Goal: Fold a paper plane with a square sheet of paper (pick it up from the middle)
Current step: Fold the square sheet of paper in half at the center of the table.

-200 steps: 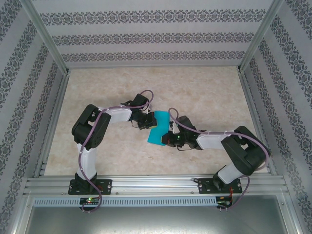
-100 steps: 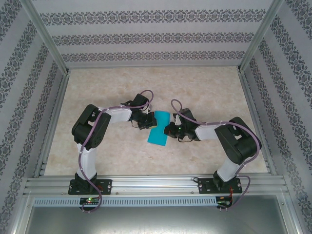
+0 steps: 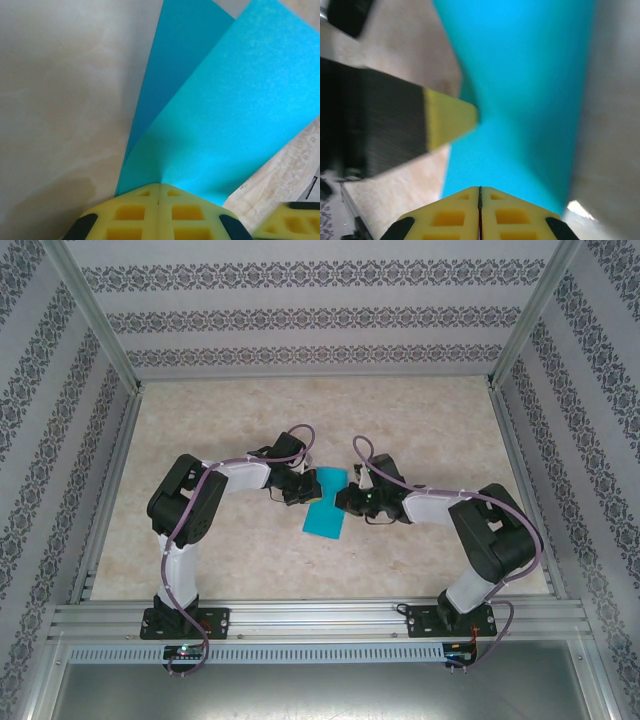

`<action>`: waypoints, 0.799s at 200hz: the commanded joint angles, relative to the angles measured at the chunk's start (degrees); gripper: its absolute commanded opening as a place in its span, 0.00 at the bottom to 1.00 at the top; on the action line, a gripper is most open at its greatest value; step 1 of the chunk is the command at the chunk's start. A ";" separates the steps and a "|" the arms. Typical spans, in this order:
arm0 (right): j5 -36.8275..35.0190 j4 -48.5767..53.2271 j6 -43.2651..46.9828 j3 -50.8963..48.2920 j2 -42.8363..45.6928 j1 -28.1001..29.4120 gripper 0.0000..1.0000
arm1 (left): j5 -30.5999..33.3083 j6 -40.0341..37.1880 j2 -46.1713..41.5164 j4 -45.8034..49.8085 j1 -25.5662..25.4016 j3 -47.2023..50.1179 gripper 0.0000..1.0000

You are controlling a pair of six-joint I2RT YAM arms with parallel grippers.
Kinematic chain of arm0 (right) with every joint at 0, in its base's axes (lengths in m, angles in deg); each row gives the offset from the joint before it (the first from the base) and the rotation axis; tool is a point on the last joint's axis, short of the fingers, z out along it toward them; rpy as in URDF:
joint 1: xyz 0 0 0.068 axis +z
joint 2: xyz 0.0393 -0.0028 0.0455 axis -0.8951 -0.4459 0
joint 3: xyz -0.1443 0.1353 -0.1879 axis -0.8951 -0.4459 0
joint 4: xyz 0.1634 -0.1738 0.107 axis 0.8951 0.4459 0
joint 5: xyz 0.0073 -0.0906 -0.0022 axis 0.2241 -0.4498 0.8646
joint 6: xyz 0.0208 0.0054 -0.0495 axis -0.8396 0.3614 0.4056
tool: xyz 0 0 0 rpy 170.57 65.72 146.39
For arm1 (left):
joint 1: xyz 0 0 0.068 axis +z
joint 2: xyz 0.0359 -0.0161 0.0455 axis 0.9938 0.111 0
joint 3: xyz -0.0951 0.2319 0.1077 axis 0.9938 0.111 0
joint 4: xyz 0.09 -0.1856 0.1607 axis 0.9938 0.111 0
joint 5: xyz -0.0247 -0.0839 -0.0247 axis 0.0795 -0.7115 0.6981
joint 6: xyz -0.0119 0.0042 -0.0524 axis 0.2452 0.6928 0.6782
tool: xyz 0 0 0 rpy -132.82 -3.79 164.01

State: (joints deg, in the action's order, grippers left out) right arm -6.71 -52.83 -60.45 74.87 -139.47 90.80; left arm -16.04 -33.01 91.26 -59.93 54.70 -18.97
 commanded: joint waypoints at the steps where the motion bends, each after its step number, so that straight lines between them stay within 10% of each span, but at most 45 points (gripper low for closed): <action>1: 1.65 0.61 2.22 3.07 -1.28 -1.09 0.09 | 3.14 -1.18 1.21 5.36 -0.92 1.51 0.00; 160: 1.06 4.99 4.08 6.15 -1.78 -2.84 0.10 | 3.78 -1.49 0.60 5.99 -0.93 1.47 0.00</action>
State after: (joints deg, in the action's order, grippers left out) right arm -5.29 -50.58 -59.05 76.73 -143.49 88.73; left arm -16.00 -33.25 91.22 -59.89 54.68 -18.97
